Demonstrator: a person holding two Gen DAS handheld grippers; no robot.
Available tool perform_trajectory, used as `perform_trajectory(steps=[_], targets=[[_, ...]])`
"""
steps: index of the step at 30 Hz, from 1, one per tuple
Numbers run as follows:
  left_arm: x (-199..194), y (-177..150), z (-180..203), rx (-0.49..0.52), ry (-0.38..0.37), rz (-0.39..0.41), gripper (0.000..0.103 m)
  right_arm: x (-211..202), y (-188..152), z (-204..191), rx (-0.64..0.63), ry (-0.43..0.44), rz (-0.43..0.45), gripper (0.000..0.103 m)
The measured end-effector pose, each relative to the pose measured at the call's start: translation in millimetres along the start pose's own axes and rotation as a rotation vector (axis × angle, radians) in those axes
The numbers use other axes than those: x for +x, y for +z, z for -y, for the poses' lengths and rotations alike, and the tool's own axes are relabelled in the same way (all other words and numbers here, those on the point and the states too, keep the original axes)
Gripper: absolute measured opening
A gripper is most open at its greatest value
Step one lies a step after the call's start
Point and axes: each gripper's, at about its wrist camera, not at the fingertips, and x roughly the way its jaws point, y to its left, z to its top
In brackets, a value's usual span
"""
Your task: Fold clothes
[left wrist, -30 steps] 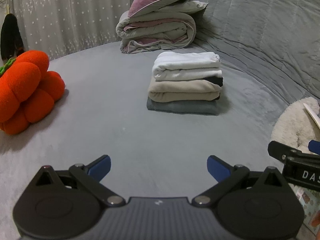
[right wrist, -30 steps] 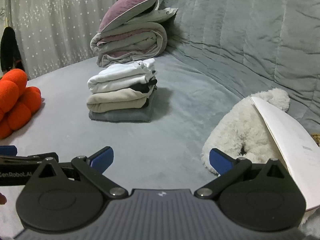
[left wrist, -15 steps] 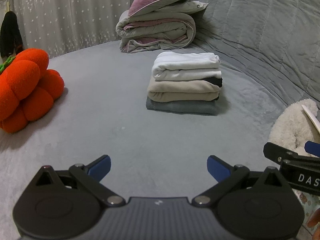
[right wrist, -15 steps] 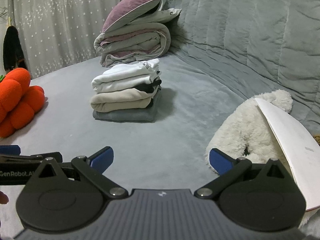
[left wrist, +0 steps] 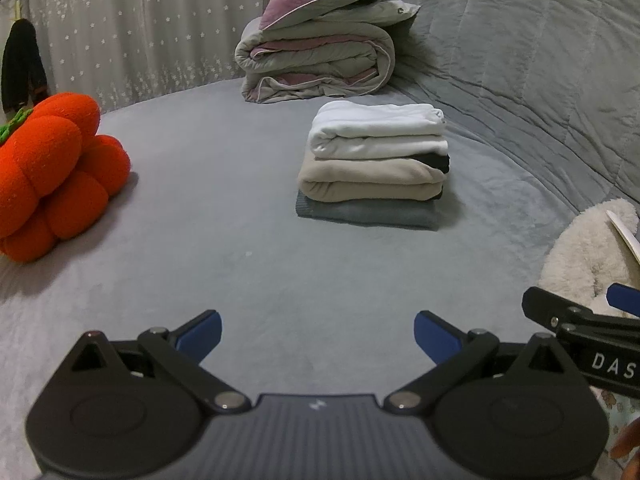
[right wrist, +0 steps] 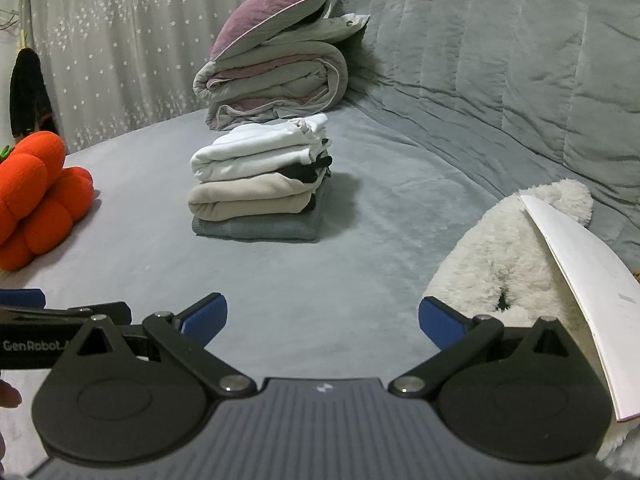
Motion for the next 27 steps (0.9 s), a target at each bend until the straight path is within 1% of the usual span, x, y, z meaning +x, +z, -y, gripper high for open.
perform_trajectory(steps=[27], targets=[[1.2,-1.8,-2.3,0.0,0.002,-0.017,0.102,0.4,-1.8,-3.4,-0.005,-0.013,-0.004,0.103]])
